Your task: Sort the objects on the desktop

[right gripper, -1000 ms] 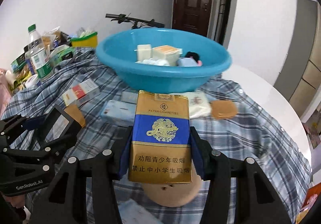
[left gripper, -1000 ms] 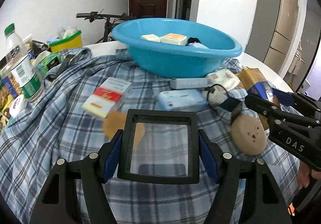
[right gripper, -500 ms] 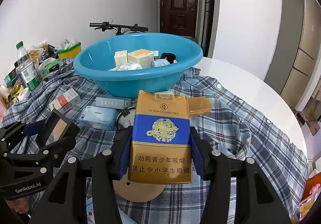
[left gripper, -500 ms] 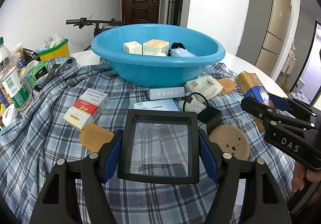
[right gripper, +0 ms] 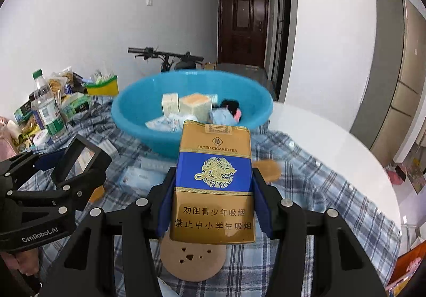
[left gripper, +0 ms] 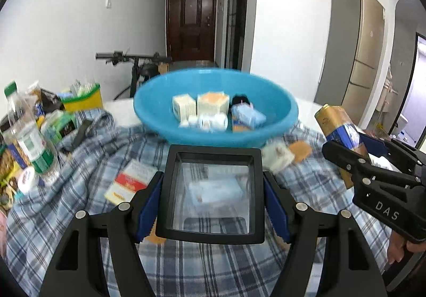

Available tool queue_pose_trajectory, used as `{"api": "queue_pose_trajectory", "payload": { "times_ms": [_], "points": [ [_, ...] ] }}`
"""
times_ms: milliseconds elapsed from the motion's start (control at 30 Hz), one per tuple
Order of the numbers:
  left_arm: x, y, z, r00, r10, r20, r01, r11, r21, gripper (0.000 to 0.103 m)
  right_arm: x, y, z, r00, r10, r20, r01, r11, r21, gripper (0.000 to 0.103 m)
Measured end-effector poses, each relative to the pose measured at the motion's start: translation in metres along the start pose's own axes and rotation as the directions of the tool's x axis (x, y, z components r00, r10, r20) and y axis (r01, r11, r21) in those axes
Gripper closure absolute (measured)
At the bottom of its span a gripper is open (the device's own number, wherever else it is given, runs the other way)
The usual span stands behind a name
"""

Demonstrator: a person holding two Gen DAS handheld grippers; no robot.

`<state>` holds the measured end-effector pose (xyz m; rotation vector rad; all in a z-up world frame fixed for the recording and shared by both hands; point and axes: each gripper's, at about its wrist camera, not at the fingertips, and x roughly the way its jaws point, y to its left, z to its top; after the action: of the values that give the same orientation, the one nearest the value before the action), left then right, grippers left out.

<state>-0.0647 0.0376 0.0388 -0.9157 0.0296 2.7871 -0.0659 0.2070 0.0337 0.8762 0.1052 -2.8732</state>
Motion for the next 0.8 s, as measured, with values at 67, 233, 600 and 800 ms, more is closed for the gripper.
{"api": "queue_pose_trajectory", "payload": {
  "times_ms": [67, 233, 600, 800],
  "points": [
    [-0.007, 0.001, 0.011, 1.0, 0.002, 0.029, -0.002, 1.0, -0.006, 0.03, -0.006, 0.0, 0.008, 1.0, 0.0, 0.027, 0.0, 1.0, -0.003, 0.052],
    [-0.027, 0.001, 0.032, 0.994, 0.024, 0.11, -0.023, 1.0, -0.008, 0.03, -0.026, 0.002, 0.025, 0.995, 0.002, 0.098, -0.001, 1.0, -0.004, 0.052],
    [-0.062, 0.005, 0.052, 0.983, 0.036, 0.181, -0.032, 0.999, -0.027, 0.03, -0.064, 0.012, 0.049, 0.977, 0.035, 0.211, -0.026, 0.999, -0.042, 0.051],
    [-0.065, 0.008, 0.053, 0.981, 0.029, 0.189, -0.023, 0.999, -0.032, 0.03, -0.062, 0.017, 0.049, 0.976, 0.044, 0.213, -0.035, 0.998, -0.049, 0.051]
  ]
}}
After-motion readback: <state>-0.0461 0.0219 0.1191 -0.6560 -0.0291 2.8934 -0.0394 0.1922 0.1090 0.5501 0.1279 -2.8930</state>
